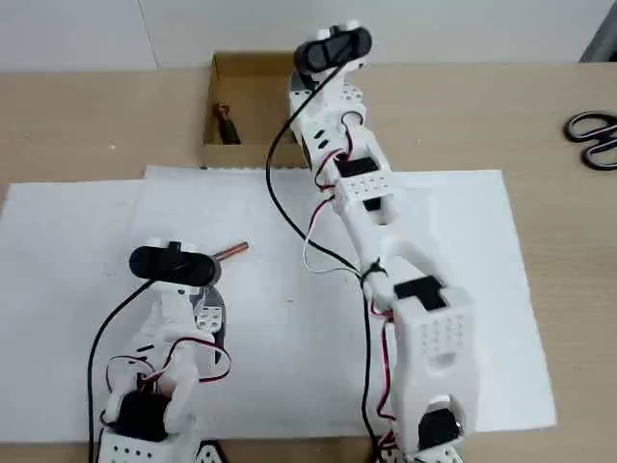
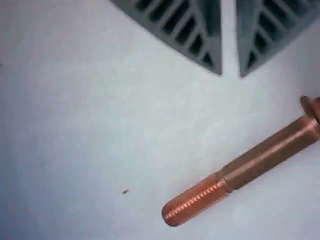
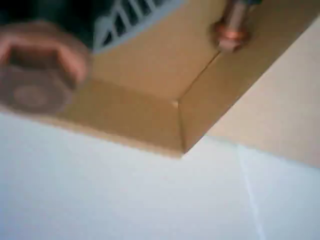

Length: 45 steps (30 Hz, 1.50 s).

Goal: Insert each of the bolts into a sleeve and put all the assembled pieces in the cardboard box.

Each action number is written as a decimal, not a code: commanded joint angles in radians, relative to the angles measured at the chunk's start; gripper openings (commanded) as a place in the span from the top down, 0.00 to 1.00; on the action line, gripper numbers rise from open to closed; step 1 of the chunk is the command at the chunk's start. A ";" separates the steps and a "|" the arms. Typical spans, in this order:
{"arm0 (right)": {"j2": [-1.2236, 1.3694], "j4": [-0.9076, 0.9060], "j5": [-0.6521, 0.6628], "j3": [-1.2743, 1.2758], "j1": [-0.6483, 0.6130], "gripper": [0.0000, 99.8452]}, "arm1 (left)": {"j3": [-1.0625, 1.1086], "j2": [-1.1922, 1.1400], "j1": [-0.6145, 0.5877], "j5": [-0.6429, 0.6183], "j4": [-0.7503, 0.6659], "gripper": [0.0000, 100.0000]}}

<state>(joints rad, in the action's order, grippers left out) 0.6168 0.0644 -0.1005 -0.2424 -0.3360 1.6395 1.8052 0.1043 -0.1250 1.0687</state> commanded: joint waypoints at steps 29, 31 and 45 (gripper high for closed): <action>-0.070 -0.395 0.107 -0.241 -0.001 0.78 | -0.007 0.009 0.000 0.009 -0.029 0.99; -0.131 -0.486 0.107 -0.241 0.001 0.78 | -0.007 0.009 0.000 0.009 -0.029 0.99; -0.409 -1.182 0.107 -0.241 0.004 0.78 | -0.007 0.009 0.000 0.009 -0.029 0.99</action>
<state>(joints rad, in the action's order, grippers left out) 0.2900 -1.0004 -0.0008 -0.4342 -0.3376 1.6395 1.8052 0.1043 -0.1250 1.0687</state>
